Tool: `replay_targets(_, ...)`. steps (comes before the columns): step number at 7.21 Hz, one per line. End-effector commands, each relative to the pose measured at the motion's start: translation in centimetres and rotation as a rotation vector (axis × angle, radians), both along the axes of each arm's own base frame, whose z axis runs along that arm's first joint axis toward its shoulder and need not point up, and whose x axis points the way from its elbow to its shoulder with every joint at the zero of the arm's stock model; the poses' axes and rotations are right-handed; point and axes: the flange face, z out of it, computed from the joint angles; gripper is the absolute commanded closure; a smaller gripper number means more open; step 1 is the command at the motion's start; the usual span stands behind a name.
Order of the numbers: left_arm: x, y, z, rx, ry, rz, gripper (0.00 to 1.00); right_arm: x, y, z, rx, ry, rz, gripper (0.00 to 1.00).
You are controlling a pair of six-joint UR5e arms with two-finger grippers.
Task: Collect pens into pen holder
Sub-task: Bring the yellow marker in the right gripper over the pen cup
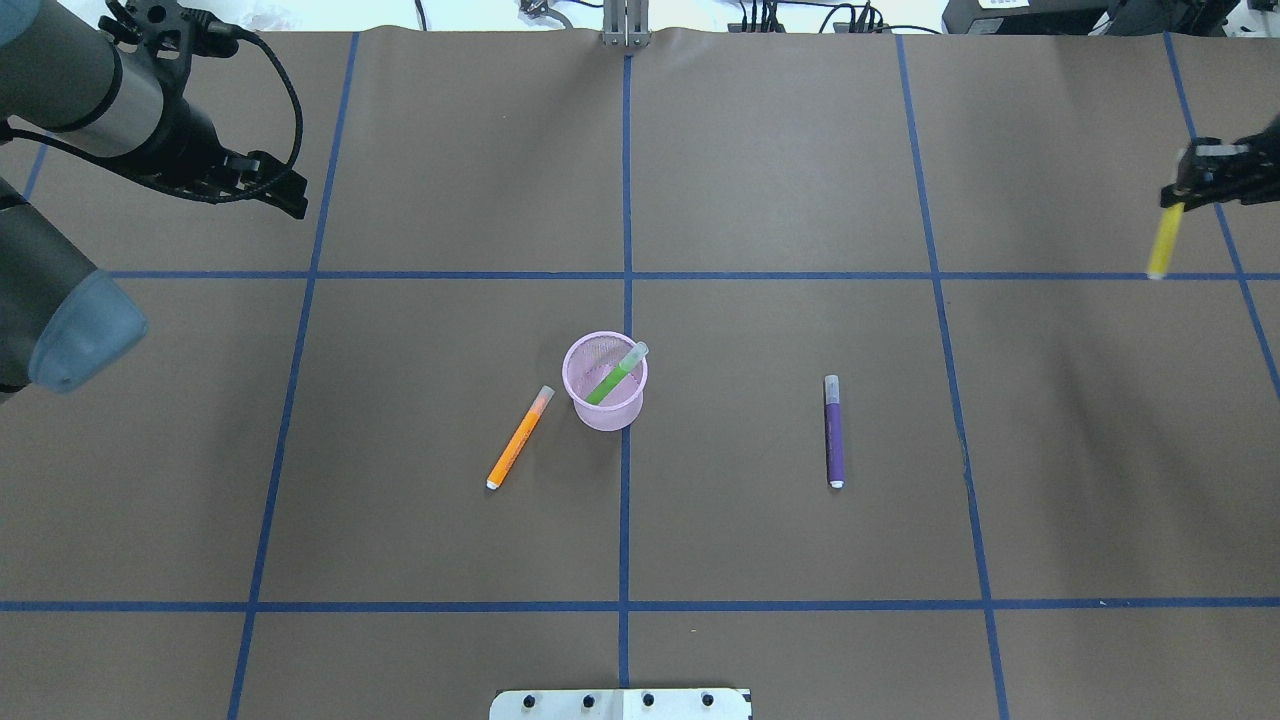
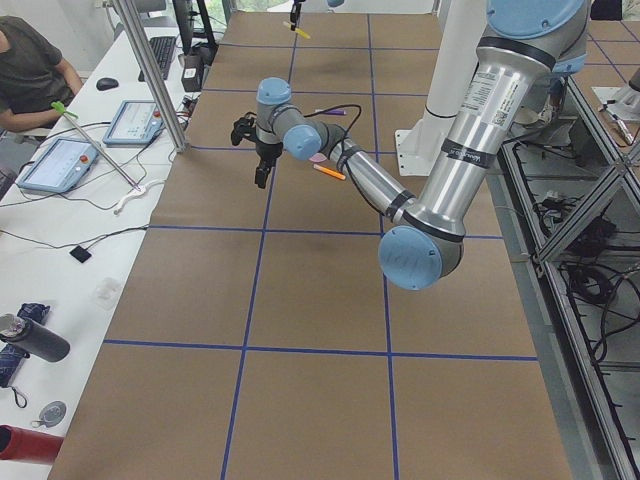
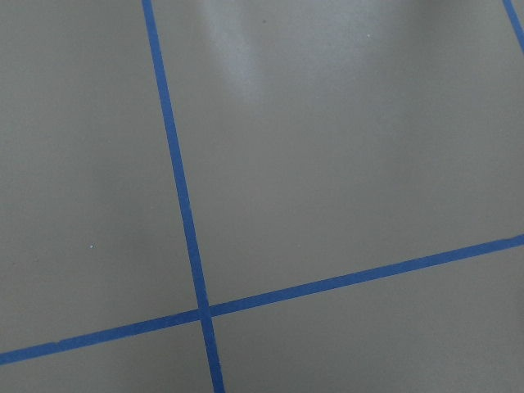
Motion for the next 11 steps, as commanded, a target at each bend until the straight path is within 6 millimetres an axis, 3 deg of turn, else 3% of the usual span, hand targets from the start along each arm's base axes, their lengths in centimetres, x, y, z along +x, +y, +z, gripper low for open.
replay_targets(1, 0.4, -0.1, 0.4, -0.005, -0.003, 0.004, 0.01, -11.7, 1.0, -12.2, -0.041, -0.134, 0.145, 1.00)
replay_targets(2, 0.5, -0.2, 0.7, -0.010, -0.008, 0.005, 0.01, -16.2, 1.7, -16.9, -0.060, -0.180, 0.145, 1.00)
replay_targets(3, 0.5, -0.2, 0.7, -0.010, -0.008, 0.005, 0.01, -22.5, 3.3, -22.0, -0.032, -0.118, 0.130, 1.00)
replay_targets(4, 0.6, -0.4, 1.1, -0.016, -0.012, 0.005, 0.01, -27.3, 5.1, -27.2, 0.019, -0.081, 0.108, 1.00)
replay_targets(5, 0.8, -0.6, 1.4, -0.013, -0.009, 0.005, 0.01, -29.8, 6.4, -29.6, 0.058, -0.088, 0.076, 1.00)
replay_targets(7, 0.8, -0.7, 1.5, -0.007, 0.000, 0.001, 0.01, -35.2, 8.7, -31.6, 0.194, -0.019, 0.067, 1.00)
replay_targets(10, 0.8, -0.7, 1.3, -0.007, 0.002, -0.001, 0.01, -38.9, 11.6, -32.2, 0.348, 0.055, -0.061, 1.00)
replay_targets(11, 0.9, -0.7, 1.5, -0.008, 0.000, 0.001, 0.01, -40.6, 11.5, -32.7, 0.380, 0.084, -0.066, 1.00)
